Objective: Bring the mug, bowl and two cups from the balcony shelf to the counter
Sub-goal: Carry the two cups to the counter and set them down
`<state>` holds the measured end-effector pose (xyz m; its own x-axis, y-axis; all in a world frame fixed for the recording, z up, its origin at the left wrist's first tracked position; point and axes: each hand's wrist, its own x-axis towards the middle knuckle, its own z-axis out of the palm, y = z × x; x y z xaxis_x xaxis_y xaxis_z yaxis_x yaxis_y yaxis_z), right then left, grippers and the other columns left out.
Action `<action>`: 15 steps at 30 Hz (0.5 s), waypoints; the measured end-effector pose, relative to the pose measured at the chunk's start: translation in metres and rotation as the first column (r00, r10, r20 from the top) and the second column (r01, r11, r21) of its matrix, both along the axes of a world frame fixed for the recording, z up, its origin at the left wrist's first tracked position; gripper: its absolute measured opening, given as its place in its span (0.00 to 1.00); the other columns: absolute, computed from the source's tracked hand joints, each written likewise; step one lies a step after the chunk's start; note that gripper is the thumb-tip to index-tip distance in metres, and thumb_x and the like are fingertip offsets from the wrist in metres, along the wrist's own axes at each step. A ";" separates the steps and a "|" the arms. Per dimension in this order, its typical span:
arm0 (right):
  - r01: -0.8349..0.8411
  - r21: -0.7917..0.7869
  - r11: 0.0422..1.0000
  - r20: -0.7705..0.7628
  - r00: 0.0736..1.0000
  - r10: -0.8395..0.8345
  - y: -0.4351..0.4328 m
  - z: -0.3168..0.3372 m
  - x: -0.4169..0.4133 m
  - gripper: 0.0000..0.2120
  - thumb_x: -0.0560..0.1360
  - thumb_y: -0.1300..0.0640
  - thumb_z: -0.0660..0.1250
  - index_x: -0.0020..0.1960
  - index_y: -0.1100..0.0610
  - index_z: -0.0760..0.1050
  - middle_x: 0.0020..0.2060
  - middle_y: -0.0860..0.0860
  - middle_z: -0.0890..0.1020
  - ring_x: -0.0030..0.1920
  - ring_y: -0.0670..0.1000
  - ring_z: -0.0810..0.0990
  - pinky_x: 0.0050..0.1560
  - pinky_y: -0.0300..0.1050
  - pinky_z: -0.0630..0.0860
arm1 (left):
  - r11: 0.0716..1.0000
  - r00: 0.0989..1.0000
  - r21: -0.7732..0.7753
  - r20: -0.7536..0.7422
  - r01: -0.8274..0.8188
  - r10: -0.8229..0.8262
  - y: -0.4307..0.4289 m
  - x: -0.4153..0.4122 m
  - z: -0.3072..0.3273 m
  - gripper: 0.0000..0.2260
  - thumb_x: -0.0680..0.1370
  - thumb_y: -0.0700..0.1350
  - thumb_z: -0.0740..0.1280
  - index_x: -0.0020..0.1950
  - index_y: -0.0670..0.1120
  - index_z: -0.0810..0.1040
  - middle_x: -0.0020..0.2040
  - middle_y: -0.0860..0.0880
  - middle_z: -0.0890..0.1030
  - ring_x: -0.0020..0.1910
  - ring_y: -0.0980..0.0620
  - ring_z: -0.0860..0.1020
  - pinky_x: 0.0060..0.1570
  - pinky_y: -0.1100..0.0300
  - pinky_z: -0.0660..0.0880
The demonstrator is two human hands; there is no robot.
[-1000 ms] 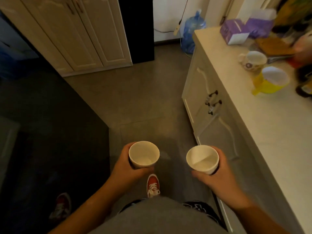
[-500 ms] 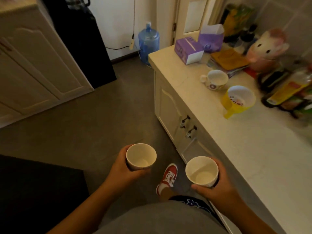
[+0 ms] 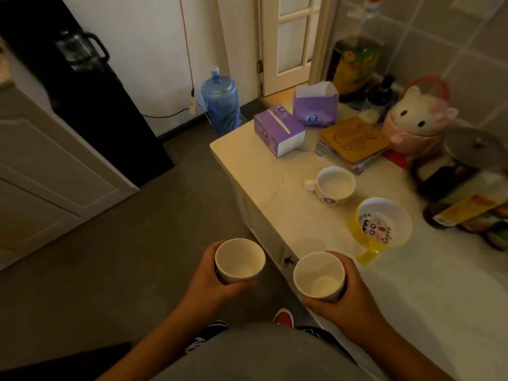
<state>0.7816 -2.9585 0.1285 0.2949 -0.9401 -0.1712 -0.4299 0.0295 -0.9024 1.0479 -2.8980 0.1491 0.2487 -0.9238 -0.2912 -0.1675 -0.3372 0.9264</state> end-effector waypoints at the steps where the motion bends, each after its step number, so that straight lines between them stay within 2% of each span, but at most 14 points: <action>1: 0.016 -0.002 1.000 -0.001 1.000 -0.016 -0.006 0.000 0.002 0.41 0.52 0.38 0.79 0.60 0.28 0.63 0.56 0.26 0.73 0.58 0.30 0.72 0.50 0.31 0.72 | 1.000 1.000 0.004 -0.009 0.018 -0.018 -0.010 0.001 0.001 0.35 0.60 0.49 0.81 0.61 0.63 0.69 0.55 0.65 0.78 0.57 0.62 0.77 0.47 0.70 0.77; 4: 0.062 0.001 0.998 -0.002 0.998 -0.062 -0.020 -0.001 0.007 0.43 0.51 0.37 0.79 0.61 0.28 0.62 0.58 0.26 0.72 0.60 0.32 0.72 0.55 0.35 0.72 | 0.996 0.996 0.038 -0.040 0.085 -0.084 -0.040 0.004 0.002 0.34 0.60 0.49 0.81 0.61 0.65 0.69 0.56 0.62 0.79 0.57 0.62 0.77 0.48 0.67 0.78; 7: 0.128 0.012 0.992 -0.012 0.992 -0.127 -0.031 -0.003 0.010 0.43 0.51 0.36 0.79 0.62 0.29 0.62 0.58 0.27 0.72 0.61 0.34 0.73 0.57 0.39 0.73 | 0.984 0.986 0.070 -0.049 0.163 -0.160 -0.067 0.007 0.000 0.33 0.61 0.49 0.81 0.59 0.66 0.70 0.55 0.65 0.79 0.56 0.64 0.77 0.46 0.67 0.79; 10: 0.219 0.007 0.976 -0.054 0.974 -0.219 -0.035 -0.004 0.016 0.44 0.51 0.34 0.78 0.62 0.30 0.61 0.59 0.28 0.72 0.61 0.36 0.73 0.58 0.41 0.74 | 0.959 0.962 0.087 -0.055 0.270 -0.266 -0.101 0.010 -0.002 0.35 0.62 0.45 0.81 0.64 0.58 0.69 0.58 0.57 0.78 0.57 0.60 0.78 0.53 0.59 0.79; 15: 0.434 -0.008 0.901 -0.077 0.898 -0.433 -0.034 0.002 0.037 0.42 0.53 0.32 0.76 0.62 0.32 0.61 0.58 0.30 0.73 0.60 0.39 0.75 0.58 0.43 0.75 | 0.862 0.864 0.060 -0.055 0.503 -0.500 -0.155 0.020 -0.007 0.35 0.62 0.45 0.82 0.64 0.55 0.70 0.59 0.55 0.78 0.55 0.62 0.78 0.48 0.65 0.79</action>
